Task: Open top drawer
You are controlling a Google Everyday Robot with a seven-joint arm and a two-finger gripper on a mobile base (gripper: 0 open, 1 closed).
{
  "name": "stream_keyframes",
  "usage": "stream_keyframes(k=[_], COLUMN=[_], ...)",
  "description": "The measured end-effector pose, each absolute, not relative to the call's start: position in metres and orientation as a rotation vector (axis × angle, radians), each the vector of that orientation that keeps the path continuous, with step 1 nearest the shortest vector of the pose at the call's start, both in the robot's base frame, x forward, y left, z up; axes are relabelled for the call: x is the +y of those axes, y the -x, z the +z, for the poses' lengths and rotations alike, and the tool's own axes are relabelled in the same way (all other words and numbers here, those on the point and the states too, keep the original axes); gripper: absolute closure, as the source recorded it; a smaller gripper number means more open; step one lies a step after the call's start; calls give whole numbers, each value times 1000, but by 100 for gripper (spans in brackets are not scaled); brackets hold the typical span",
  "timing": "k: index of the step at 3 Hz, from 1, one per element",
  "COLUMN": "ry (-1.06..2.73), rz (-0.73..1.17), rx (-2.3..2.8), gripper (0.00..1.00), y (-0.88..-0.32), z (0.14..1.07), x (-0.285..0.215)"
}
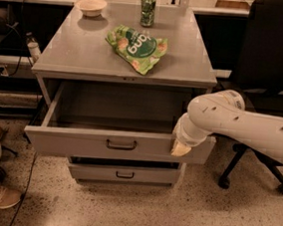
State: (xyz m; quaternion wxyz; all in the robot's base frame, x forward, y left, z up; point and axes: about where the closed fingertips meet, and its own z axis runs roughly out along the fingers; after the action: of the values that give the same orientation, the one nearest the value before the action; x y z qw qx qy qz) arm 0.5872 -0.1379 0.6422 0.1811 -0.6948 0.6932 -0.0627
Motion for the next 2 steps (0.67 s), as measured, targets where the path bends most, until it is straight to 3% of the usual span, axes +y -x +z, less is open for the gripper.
stream_keyframes(k=[2], ry=[1923], rz=[-175], rx=[2029], gripper=[100], y=[-565], z=[640], x=[-144])
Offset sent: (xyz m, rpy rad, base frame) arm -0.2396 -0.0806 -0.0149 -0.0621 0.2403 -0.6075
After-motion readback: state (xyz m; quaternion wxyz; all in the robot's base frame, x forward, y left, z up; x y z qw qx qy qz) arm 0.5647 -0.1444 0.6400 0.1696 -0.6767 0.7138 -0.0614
